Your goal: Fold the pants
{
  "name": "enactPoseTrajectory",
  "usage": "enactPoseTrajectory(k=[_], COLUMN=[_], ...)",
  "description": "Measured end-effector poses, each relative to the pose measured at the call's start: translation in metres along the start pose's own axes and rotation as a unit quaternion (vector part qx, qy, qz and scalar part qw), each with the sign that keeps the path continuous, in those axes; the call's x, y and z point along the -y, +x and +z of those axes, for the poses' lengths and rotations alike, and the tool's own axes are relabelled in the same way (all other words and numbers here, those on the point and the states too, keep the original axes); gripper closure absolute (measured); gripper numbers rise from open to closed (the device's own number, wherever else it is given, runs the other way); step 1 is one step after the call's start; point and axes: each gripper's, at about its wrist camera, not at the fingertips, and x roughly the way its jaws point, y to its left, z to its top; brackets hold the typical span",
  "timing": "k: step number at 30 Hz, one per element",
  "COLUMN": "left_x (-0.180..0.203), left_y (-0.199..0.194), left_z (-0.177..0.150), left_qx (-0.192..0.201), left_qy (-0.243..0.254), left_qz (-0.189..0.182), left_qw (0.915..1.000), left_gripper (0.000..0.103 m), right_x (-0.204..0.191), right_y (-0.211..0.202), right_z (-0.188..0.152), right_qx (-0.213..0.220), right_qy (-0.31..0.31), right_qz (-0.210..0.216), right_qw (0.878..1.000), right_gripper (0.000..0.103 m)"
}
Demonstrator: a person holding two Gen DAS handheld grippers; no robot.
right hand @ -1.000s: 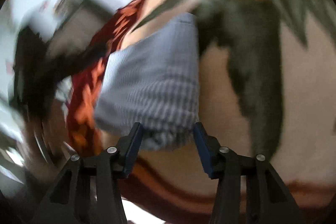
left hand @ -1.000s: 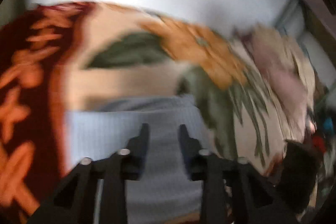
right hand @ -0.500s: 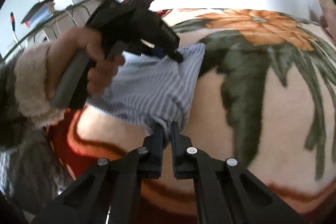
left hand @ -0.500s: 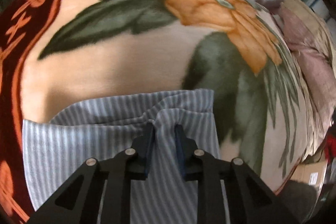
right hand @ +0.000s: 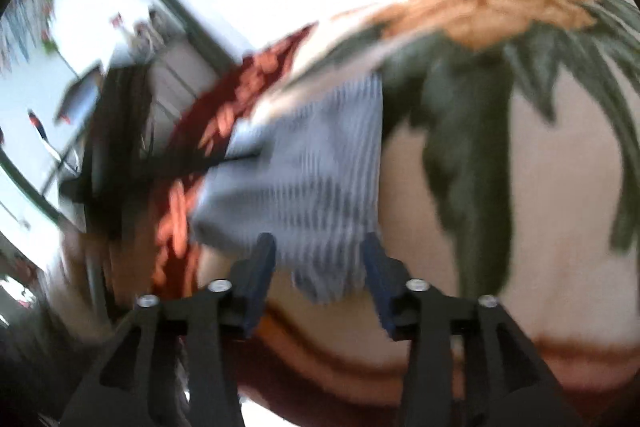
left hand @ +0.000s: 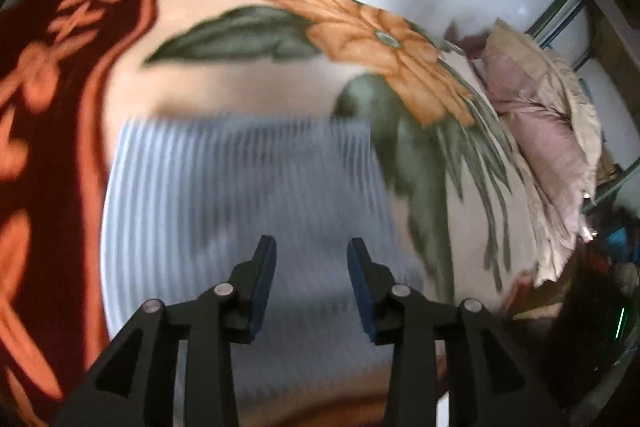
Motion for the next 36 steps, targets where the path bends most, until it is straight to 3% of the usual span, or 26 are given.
enactPoseTrajectory(k=[4,6,9,10,11,13,16,21,24,27,32,33,34,36], left_x=[0.0,0.03,0.062,0.07,0.072,0.071,0.075,0.083,0.085,0.074,0.073,0.073,0.074,0.076], left_y=[-0.008,-0.015,-0.005,0.01,0.022,0.05,0.059,0.064,0.064,0.063,0.067,0.067,0.067,0.068], left_z=[-0.035,-0.039,-0.043,-0.046,-0.049,-0.056,-0.058,-0.068,-0.067,-0.064,-0.06,-0.059,-0.059,-0.059], left_qx=[0.023,0.049,0.062,0.047,0.033,-0.001,-0.014,-0.022,-0.024,-0.031,-0.037,-0.037,-0.038,-0.039], left_qy=[-0.009,0.035,0.074,0.084,0.087,0.088,0.115,0.132,0.131,0.108,0.107,0.109,0.111,0.114], left_qz=[-0.025,-0.061,-0.06,-0.056,-0.05,-0.03,-0.017,-0.001,-0.005,-0.026,-0.031,-0.03,-0.029,-0.027], left_qw=[0.9994,0.9963,0.9935,0.9938,0.9944,0.9957,0.9931,0.991,0.991,0.9933,0.993,0.9929,0.9927,0.9923], left_gripper=[0.066,0.065,0.064,0.064,0.065,0.065,0.066,0.066,0.066,0.066,0.066,0.066,0.066,0.066], right_x=[0.015,0.02,0.029,0.031,0.032,0.036,0.047,0.087,0.085,0.063,0.057,0.062,0.065,0.068], right_y=[0.055,0.087,0.131,0.135,0.138,0.141,0.136,0.114,0.128,0.128,0.132,0.133,0.133,0.133], right_z=[0.06,0.08,0.094,0.096,0.098,0.105,0.114,0.131,0.132,0.127,0.129,0.128,0.127,0.127], right_qx=[-0.041,-0.076,-0.117,-0.114,-0.108,-0.103,-0.09,-0.034,-0.1,-0.105,-0.1,-0.099,-0.099,-0.099], right_qy=[0.039,0.045,0.078,0.084,0.086,0.1,0.123,0.203,0.175,0.11,0.117,0.127,0.131,0.117], right_qz=[-0.002,-0.008,-0.006,-0.007,-0.016,-0.005,0.01,0.042,0.04,0.045,0.078,0.086,0.085,0.048], right_qw=[0.998,0.996,0.99,0.99,0.99,0.99,0.988,0.978,0.979,0.987,0.985,0.983,0.983,0.987], right_gripper=[0.048,0.048,0.051,0.061,0.075,0.085,0.092,0.093,0.078,0.075,0.077,0.08,0.094,0.098])
